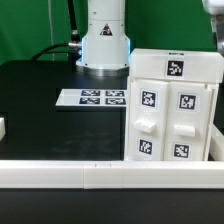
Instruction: Assemble cabinet
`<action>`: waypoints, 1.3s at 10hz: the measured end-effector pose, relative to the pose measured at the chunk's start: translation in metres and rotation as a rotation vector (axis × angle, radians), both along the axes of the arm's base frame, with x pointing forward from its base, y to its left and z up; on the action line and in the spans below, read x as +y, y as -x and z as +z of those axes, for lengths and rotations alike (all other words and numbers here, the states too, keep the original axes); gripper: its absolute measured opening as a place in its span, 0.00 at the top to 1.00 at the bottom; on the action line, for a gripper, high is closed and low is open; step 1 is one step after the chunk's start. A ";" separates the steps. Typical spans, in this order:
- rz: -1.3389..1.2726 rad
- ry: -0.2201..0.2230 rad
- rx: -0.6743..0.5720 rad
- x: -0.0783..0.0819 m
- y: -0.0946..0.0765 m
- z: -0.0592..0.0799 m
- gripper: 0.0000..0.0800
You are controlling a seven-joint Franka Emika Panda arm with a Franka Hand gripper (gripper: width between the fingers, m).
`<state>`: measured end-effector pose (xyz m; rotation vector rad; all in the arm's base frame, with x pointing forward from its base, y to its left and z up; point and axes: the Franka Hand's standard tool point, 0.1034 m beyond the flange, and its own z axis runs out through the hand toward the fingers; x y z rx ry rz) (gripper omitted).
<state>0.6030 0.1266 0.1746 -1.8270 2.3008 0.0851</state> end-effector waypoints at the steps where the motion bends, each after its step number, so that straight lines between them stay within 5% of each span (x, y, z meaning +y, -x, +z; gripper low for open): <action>1: 0.001 0.000 0.002 0.000 0.000 -0.001 0.00; 4: 0.304 0.036 -0.007 0.001 0.003 -0.009 0.00; 10: 0.732 0.068 -0.059 0.002 -0.003 -0.004 0.00; 13: 1.195 0.122 -0.114 -0.002 -0.002 -0.004 0.00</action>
Offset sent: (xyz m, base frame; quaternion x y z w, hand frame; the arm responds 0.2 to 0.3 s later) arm 0.0007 0.0040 -0.0203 -0.0451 -0.0149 -0.2443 0.9685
